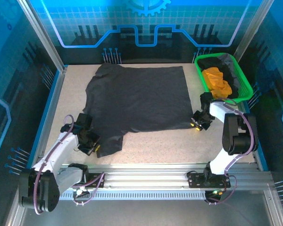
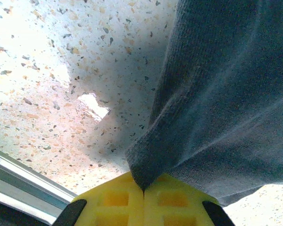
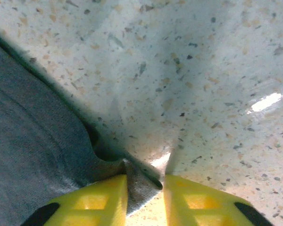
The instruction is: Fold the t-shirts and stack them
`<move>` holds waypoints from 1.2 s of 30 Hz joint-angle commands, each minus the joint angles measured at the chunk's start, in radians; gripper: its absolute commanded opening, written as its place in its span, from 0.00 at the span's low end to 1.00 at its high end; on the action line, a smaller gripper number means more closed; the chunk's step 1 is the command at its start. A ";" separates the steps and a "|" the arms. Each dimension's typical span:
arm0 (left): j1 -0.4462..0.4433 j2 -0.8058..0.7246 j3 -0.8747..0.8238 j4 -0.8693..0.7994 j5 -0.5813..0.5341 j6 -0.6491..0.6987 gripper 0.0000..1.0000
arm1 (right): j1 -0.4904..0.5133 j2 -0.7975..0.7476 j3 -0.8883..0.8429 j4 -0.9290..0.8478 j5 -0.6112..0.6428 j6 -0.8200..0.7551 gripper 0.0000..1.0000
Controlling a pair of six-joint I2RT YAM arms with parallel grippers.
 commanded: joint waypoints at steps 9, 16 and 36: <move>0.001 -0.061 0.052 -0.153 -0.085 -0.006 0.00 | 0.023 -0.114 0.010 -0.065 0.061 0.060 0.00; -0.001 -0.182 0.055 -0.292 -0.074 -0.029 0.00 | 0.059 -0.234 -0.055 -0.214 0.112 0.083 0.00; 0.082 0.226 0.508 -0.003 -0.149 0.101 0.00 | 0.087 -0.013 0.296 -0.278 0.062 0.103 0.00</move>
